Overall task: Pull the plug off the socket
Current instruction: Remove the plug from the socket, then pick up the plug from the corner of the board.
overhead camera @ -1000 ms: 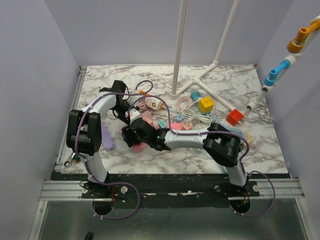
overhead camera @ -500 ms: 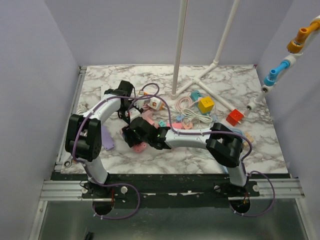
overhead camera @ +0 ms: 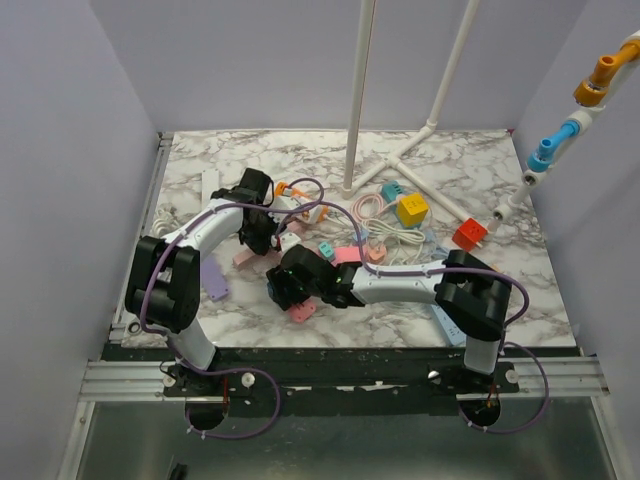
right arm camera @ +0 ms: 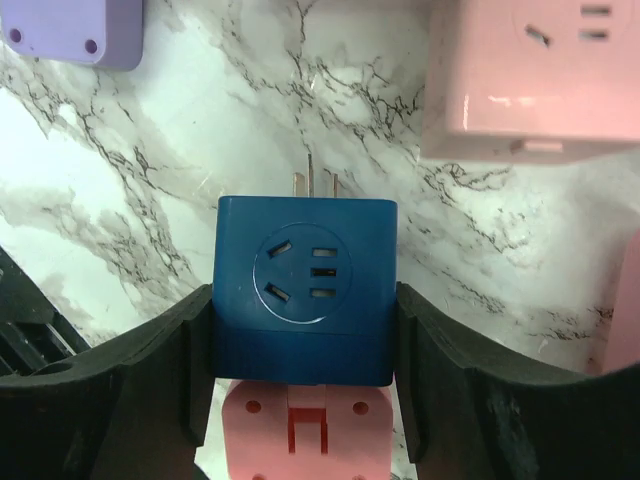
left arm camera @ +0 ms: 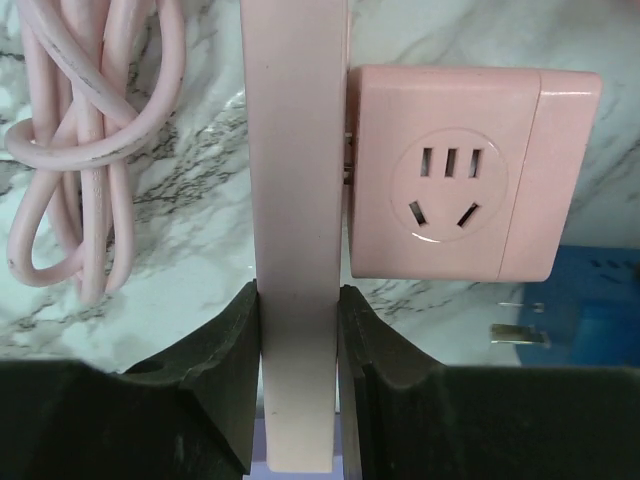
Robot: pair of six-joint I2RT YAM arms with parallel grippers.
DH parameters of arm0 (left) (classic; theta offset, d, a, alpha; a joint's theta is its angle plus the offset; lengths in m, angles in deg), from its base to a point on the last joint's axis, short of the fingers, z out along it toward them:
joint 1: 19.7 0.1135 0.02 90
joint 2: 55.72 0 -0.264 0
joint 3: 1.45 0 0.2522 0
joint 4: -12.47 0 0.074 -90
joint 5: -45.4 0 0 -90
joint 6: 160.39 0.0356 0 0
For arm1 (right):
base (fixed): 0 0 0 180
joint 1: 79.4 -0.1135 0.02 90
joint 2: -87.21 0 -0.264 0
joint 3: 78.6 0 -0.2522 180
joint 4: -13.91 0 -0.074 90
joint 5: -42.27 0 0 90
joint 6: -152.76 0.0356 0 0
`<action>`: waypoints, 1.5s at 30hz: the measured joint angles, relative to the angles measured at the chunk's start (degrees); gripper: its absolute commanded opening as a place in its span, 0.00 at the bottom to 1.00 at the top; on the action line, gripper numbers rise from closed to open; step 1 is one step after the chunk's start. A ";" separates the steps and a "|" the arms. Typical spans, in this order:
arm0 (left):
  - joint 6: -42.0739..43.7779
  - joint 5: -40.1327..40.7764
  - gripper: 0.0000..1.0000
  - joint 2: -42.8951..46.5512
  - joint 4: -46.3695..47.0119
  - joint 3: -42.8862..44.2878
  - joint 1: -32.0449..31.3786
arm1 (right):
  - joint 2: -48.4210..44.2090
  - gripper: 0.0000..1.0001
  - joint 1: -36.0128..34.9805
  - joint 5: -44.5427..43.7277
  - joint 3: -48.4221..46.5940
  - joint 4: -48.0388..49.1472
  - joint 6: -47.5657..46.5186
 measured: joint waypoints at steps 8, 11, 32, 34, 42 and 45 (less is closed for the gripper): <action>3.58 3.30 0.07 0.00 2.64 -0.50 0.13 | -1.57 0.33 0.02 1.20 0.68 -4.39 0.37; 3.56 3.41 0.49 0.00 2.71 -0.50 0.11 | -1.57 0.33 0.02 1.53 0.33 -4.87 0.37; 6.54 -12.70 0.98 15.87 -12.28 14.71 10.75 | -13.64 0.33 0.02 2.10 3.61 -7.43 1.01; 9.79 -16.61 0.98 22.43 -12.55 14.69 14.03 | -15.23 0.33 0.02 2.38 1.53 -8.09 0.90; 21.92 -29.64 0.99 49.57 -11.61 9.62 15.58 | -18.23 0.33 1.60 8.63 -11.21 -11.54 0.15; 24.81 -34.82 0.99 56.63 -11.43 5.75 15.52 | -18.80 0.33 2.64 13.00 -14.32 -12.11 0.26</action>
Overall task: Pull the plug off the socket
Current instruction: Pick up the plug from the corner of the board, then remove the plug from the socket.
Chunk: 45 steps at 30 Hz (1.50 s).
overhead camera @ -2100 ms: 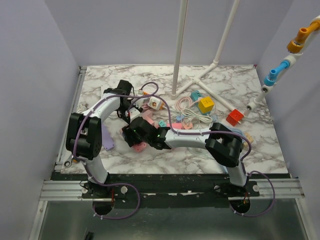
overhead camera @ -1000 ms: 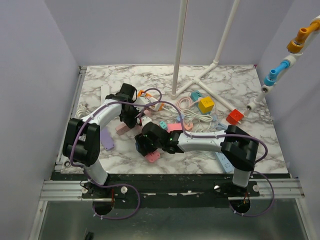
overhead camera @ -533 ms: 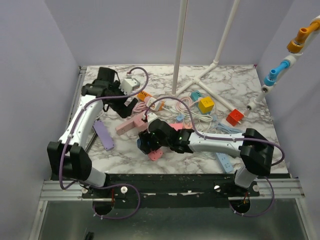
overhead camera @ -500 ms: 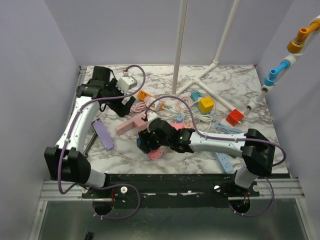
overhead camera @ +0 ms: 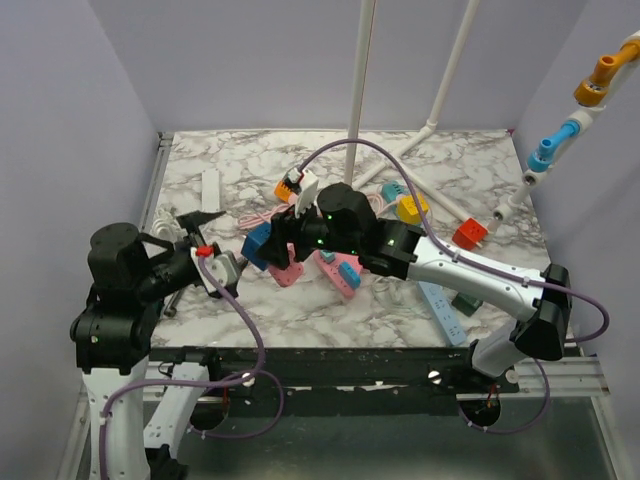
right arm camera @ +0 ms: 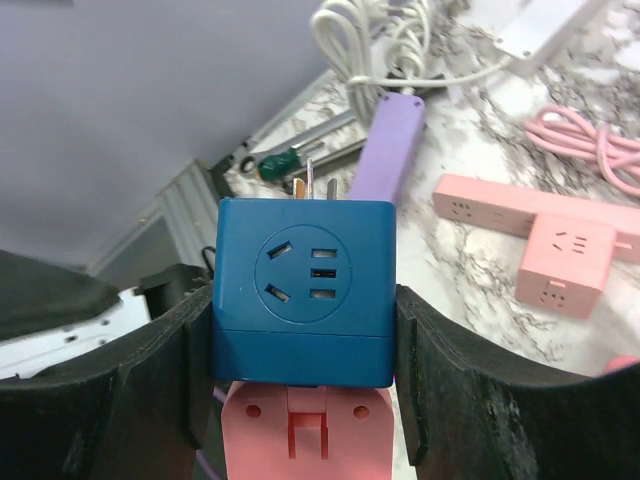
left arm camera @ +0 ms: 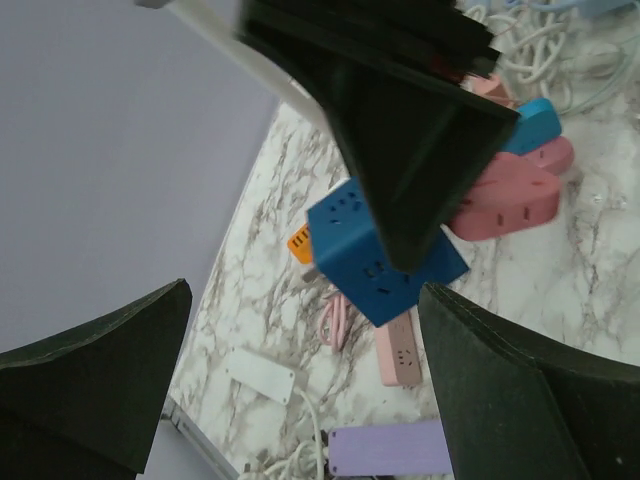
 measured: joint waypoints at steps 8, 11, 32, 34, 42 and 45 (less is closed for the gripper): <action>12.11 -12.63 0.98 12.02 -2.05 -9.92 0.00 | -3.78 0.33 0.96 8.20 -0.94 -2.03 1.03; 17.64 -15.32 0.98 13.16 -3.67 -10.29 0.00 | -4.57 0.33 0.96 9.92 -0.94 -2.54 1.09; 47.65 -17.03 0.99 14.47 -3.67 -18.84 0.00 | -0.66 0.32 0.96 17.09 -4.50 -7.85 0.76; 49.53 -17.03 0.96 14.34 -3.80 -18.84 0.00 | -0.48 0.32 0.96 17.57 -4.50 -7.91 0.76; 54.23 -16.59 0.75 12.37 -6.71 -18.27 -0.20 | 0.79 0.32 0.98 19.12 -4.61 -7.63 0.81; 56.19 -16.20 0.68 11.26 -9.05 -17.59 -0.46 | 1.44 0.31 0.98 19.28 -5.16 -7.61 0.79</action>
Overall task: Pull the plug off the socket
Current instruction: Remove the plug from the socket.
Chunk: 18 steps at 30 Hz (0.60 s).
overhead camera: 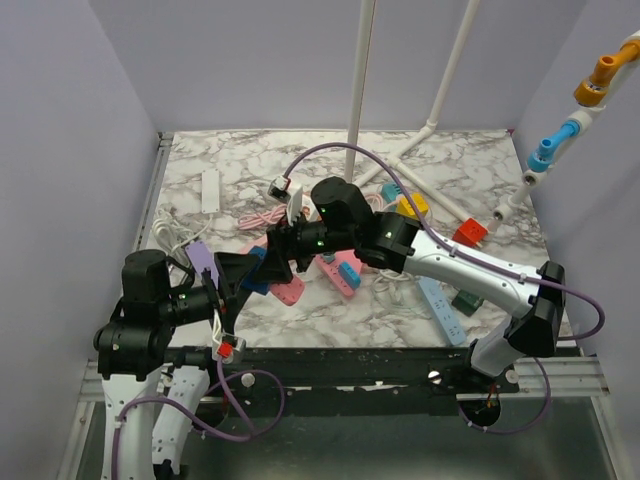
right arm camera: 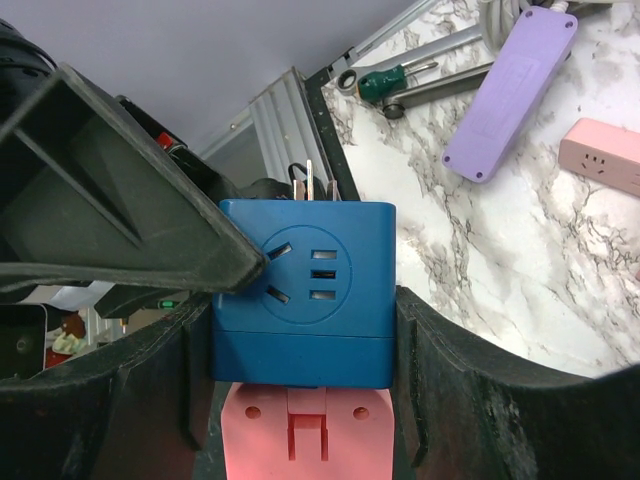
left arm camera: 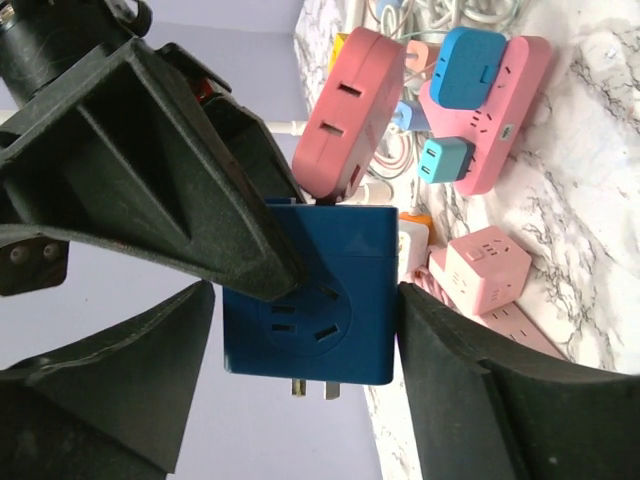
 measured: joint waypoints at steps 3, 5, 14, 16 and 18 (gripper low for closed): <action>1.33 0.66 0.64 -0.39 -1.29 0.11 -0.42 | 0.70 0.31 -0.02 0.07 -0.74 -0.07 -0.09; 1.84 1.11 0.59 -0.50 -1.90 0.20 -0.66 | 1.20 0.31 -0.13 0.07 -1.33 -0.31 -0.31; 3.82 2.38 0.27 -1.99 -3.13 1.14 -1.53 | 2.23 0.47 -0.37 -0.63 -3.85 -3.74 -2.82; 4.11 2.60 0.17 -2.08 -3.10 1.14 -1.75 | 2.25 0.65 -0.46 -0.96 -4.04 -4.07 -3.19; 4.28 2.62 0.10 -2.08 -2.97 1.14 -1.75 | 2.25 0.76 -0.52 -1.38 -4.33 -4.39 -3.39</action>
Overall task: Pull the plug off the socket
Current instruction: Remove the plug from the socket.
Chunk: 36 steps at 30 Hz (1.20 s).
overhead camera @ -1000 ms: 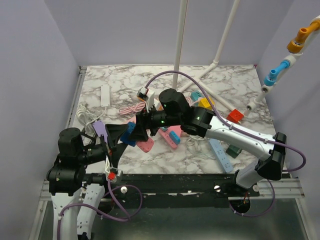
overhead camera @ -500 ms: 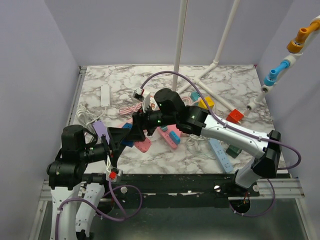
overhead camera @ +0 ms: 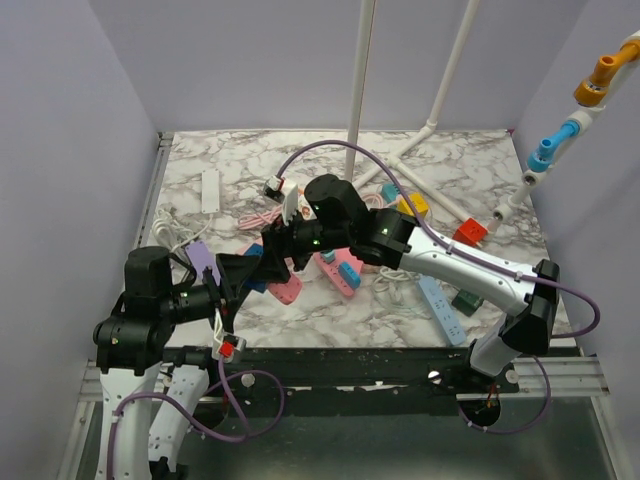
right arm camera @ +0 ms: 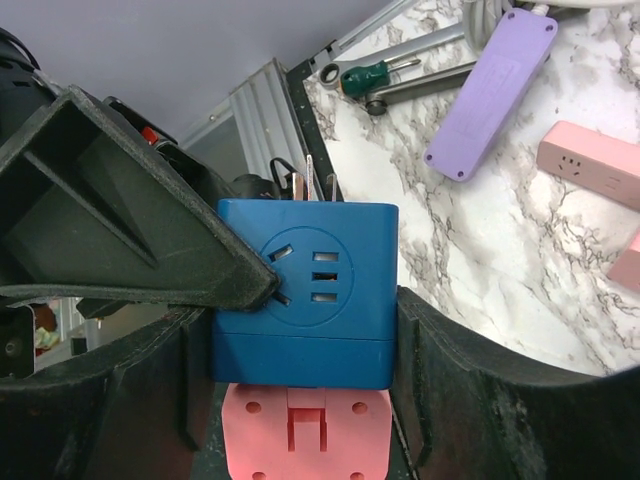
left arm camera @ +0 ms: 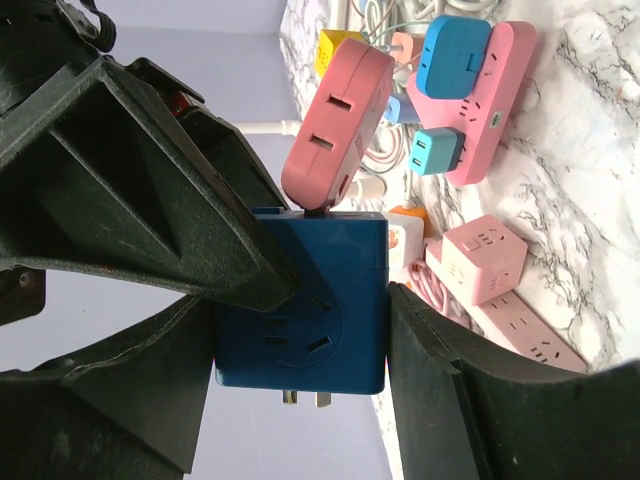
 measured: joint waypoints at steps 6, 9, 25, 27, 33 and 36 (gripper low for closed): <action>-2.08 1.03 0.00 0.02 2.54 -1.84 -0.15 | -0.46 0.99 -0.66 -3.87 0.15 0.13 -1.07; -5.90 1.62 0.00 0.90 8.24 -5.05 -0.37 | -2.64 1.00 -0.81 -6.80 1.07 0.28 -1.18; -27.19 4.94 0.00 9.09 46.58 -20.85 -0.63 | -18.34 1.00 18.47 5.11 18.71 12.28 11.02; -27.80 4.98 0.00 9.42 50.16 -21.51 -0.63 | -17.92 1.00 20.24 9.16 21.31 15.74 14.51; -28.02 5.49 0.00 9.51 55.43 -21.79 -0.63 | -16.15 1.00 20.92 17.86 25.83 27.98 24.46; -27.96 5.79 0.00 9.51 56.78 -22.10 -0.63 | -15.58 1.00 20.92 20.72 27.67 35.67 29.66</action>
